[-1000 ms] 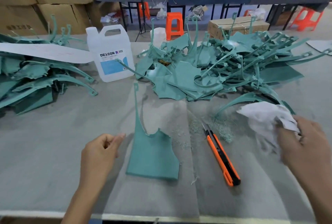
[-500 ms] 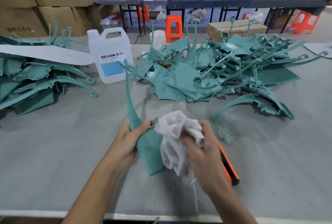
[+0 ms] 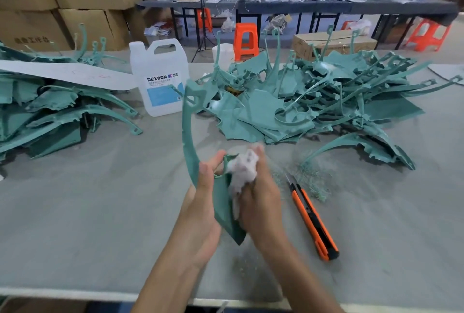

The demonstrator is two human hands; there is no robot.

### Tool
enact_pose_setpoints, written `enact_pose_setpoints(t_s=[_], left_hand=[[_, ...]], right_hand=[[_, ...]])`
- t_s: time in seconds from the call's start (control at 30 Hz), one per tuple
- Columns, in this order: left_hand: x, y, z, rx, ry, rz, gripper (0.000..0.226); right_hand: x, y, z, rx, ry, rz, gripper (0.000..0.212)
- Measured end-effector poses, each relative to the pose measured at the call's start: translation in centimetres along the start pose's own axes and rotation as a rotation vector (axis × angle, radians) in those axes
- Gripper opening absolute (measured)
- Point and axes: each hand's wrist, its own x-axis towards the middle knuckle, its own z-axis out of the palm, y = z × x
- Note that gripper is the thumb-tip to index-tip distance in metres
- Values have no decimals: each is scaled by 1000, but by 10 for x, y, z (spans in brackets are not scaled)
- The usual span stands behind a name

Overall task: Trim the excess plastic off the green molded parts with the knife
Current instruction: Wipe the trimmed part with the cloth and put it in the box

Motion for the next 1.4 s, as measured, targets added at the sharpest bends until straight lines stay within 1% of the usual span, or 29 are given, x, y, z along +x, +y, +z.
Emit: enact_pose_setpoints(t_s=[0.03, 0.07, 0.1, 0.13, 0.17, 0.2, 0.23, 0.27, 0.3, 0.37, 0.43, 0.47, 0.5, 0.53, 0.6, 0.63, 0.67, 0.7, 0.73, 0.77, 0.83, 0.9, 1.03, 1.1, 1.2, 1.23, 1.33, 1.37, 1.4], left_hand=[[-1, 1, -2, 21, -33, 28, 89], [-1, -1, -2, 53, -21, 43, 93], [-1, -1, 3, 57, 5, 43, 95], [0, -1, 6, 49, 32, 31, 93], [3, -3, 8, 39, 72, 21, 88], [4, -5, 8, 9, 105, 23, 81], [3, -3, 10, -22, 127, 30, 79], [2, -1, 11, -38, 132, 36, 83], [0, 2, 9, -1, 142, 64, 90], [-7, 6, 1, 95, 112, 178, 98], [-10, 14, -6, 129, 57, 249, 86], [-8, 18, -7, 128, 95, 262, 74], [-5, 21, -8, 162, 191, 275, 63], [1, 21, -9, 235, 310, 283, 58], [12, 18, -14, 393, 532, 360, 63], [15, 17, -15, 455, 596, 418, 66], [19, 14, -17, 509, 621, 467, 66], [22, 11, -18, 527, 621, 492, 64], [25, 9, -20, 500, 625, 492, 60], [29, 8, -22, 431, 642, 474, 58], [34, 9, -31, 289, 724, 421, 51], [34, 10, -40, 213, 765, 365, 36], [29, 0, -37, 218, 639, 287, 23], [25, -2, -29, 197, 563, 245, 18], [22, -6, -16, 209, 491, 182, 19], [19, -7, -8, 220, 450, 136, 26], [3, -4, 14, 171, 253, -29, 71], [-3, -1, 19, 147, 197, -44, 78], [-8, 2, 23, 110, 146, -50, 77]], right_hand=[[9, 1, -6, -11, 25, 46, 54], [13, 1, -6, 9, 44, 80, 47], [11, -5, -2, 46, 31, 99, 37], [1, -11, 5, 78, -4, 94, 33], [-14, -18, 14, 99, -44, 29, 38], [-29, -21, 20, 115, -107, -95, 46], [-40, -15, 25, 45, -142, -210, 58], [-36, -4, 22, -43, -129, -294, 66], [-22, 7, 13, -123, -71, -288, 66], [7, 24, -7, -147, 34, -14, 52], [24, 40, -25, 18, 109, 188, 34], [26, 45, -30, 141, 109, 234, 27], [26, 43, -34, 303, 69, 276, 22], [22, 40, -37, 481, -9, 341, 23], [10, 30, -45, 707, -246, 422, 38], [4, 23, -48, 692, -387, 391, 43], [-2, 18, -50, 628, -486, 335, 42], [-7, 15, -51, 549, -539, 273, 37], [-10, 13, -53, 510, -536, 239, 35], [-11, 10, -55, 483, -478, 213, 36], [-11, 3, -60, 412, -304, 141, 37], [-9, -5, -65, 289, -163, 50, 30], [-15, -14, -64, 173, -120, -14, 20], [-20, -16, -60, 140, -112, -13, 4], [-27, -18, -58, 66, -86, -29, 12], [-29, -19, -57, 47, -74, -31, 10], [-36, -25, -52, 19, -120, -50, 21], [-38, -27, -50, -7, -132, -71, 30], [-39, -28, -49, -45, -140, -100, 39]])
